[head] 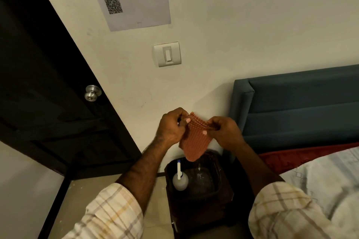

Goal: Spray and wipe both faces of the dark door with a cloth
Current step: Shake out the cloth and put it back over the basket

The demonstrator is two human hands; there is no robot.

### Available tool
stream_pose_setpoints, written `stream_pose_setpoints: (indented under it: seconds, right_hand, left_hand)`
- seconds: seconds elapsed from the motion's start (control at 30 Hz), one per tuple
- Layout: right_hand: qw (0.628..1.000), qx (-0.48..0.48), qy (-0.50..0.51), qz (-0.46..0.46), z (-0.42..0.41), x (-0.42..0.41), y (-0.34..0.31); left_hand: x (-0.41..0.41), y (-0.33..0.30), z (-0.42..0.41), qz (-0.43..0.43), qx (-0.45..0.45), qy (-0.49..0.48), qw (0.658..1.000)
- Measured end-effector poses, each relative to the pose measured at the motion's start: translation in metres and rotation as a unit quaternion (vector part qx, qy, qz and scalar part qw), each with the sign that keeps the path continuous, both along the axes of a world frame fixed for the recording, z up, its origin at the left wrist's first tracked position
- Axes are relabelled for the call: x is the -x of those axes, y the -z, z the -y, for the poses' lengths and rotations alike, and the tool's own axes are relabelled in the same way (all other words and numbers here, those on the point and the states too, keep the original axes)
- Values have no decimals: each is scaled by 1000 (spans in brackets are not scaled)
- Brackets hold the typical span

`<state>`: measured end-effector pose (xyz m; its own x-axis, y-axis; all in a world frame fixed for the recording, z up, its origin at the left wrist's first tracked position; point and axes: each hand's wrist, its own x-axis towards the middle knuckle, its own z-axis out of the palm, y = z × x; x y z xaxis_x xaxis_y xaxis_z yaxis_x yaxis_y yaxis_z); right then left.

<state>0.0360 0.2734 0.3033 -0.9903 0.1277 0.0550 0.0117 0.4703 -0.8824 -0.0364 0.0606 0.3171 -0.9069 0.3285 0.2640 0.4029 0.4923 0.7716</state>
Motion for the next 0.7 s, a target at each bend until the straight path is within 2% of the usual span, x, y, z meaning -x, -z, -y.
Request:
stream_pose_setpoints:
  seconds: [0.13,0.23,0.3,0.43,0.47,0.57,0.7]
  right_hand:
    - [993,-98,-10,-61,-11,12,-20]
    - [978,-168,1,-123,-11,9,-22]
    - [971,-199,22,-131,-8,-3,-13]
    - [959,-282,-14,-2,-3,-32,17]
    - [957,-289,-21,28,-4,-40,23]
    - [962,-260,-54,68,-8,-60,42]
    - [963,-199,-109,147,-13,-78,64]
  left_hand:
    - [9,-4,6,-40,43,-8,998]
    - [8,-3,11,-56,32,-3,998]
    - [-6,6,11,-46,25,-2,999]
    - [-34,48,14,89,148,31,985]
    - [-42,58,14,104,155,31,982]
    - [-63,80,18,122,115,30,985]
    - [-79,104,33,206,80,104,970]
